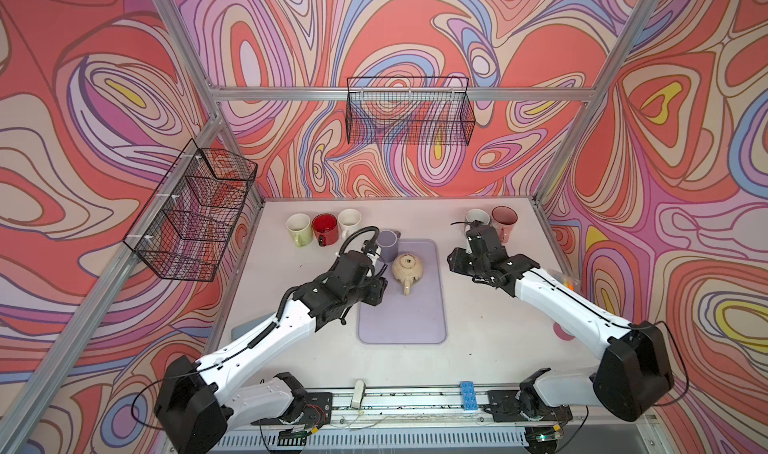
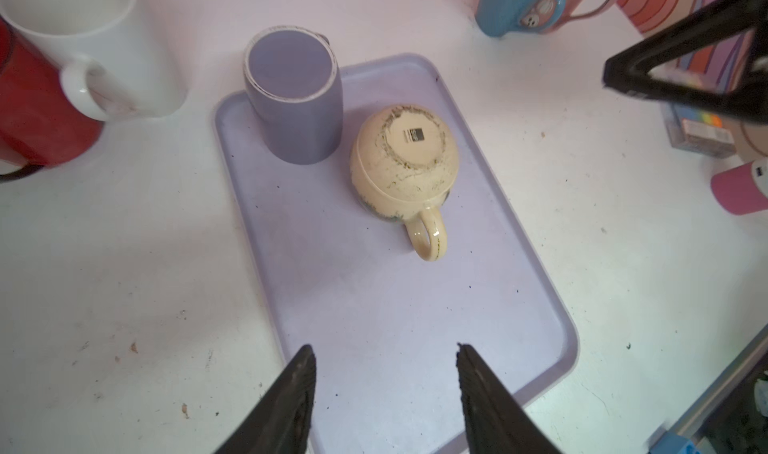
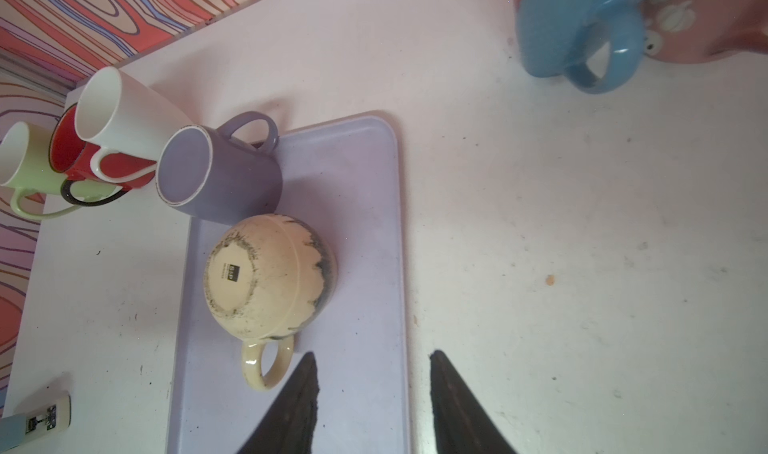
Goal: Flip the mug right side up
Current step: 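Open the right gripper and withdraw it while the left gripper moves over the mug, then lower the left gripper onto the cream mug's handle and close it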
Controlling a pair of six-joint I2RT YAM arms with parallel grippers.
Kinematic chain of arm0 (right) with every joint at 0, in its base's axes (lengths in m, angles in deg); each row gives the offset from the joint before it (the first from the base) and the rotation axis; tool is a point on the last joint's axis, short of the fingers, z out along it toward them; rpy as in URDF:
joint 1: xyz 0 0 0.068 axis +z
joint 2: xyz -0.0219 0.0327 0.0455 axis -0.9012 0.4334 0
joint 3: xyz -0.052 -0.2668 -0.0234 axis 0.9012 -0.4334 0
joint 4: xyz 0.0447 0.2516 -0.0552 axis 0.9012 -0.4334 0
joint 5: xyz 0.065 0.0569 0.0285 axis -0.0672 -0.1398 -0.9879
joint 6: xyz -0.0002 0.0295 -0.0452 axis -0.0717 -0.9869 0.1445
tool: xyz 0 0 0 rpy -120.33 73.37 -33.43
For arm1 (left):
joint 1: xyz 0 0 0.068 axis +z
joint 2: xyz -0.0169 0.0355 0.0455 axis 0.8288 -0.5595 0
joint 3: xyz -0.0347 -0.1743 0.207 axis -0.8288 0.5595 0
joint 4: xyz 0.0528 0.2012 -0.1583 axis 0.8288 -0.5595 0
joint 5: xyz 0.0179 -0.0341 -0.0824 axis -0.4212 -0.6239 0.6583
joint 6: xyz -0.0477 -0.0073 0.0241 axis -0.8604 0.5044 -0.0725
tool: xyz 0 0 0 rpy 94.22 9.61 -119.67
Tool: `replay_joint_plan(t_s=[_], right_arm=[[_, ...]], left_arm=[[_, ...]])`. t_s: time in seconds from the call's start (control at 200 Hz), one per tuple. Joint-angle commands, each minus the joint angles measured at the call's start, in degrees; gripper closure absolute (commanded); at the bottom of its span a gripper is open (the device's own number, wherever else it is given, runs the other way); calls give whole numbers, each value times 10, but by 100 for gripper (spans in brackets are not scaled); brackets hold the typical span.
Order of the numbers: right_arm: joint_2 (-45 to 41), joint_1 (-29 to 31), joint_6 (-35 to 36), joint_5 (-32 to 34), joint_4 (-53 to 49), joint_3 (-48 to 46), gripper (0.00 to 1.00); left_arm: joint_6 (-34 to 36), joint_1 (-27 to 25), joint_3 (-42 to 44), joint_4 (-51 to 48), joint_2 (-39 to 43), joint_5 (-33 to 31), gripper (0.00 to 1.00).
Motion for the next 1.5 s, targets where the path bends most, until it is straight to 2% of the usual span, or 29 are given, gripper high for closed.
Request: replay_joint_plan(t_s=[0.0,0.401,0.611,1.072,1.337,1.497], right_arm=[[-36,-26,44,-36,-4,-25,55],[-49,-76,70,-64,36,-72,57],[-59,-84,72,-30,54,-87,62],[-82,-91,90,-9,80,-102,60],[-80,-96,90,-12,77,-105,61],[-79,-97,86,-11,81,-109,61]], left_arm=[[-40,-27,-39,12,-50,-51,39],[-116,-62,-121,24,-212,-46,37],[-125,-62,-152,15,-260,-58,36],[-123,-64,-184,18,-337,-57,37],[-118,-65,-190,18,-363,-59,40],[-118,-63,-187,22,-370,-53,51]])
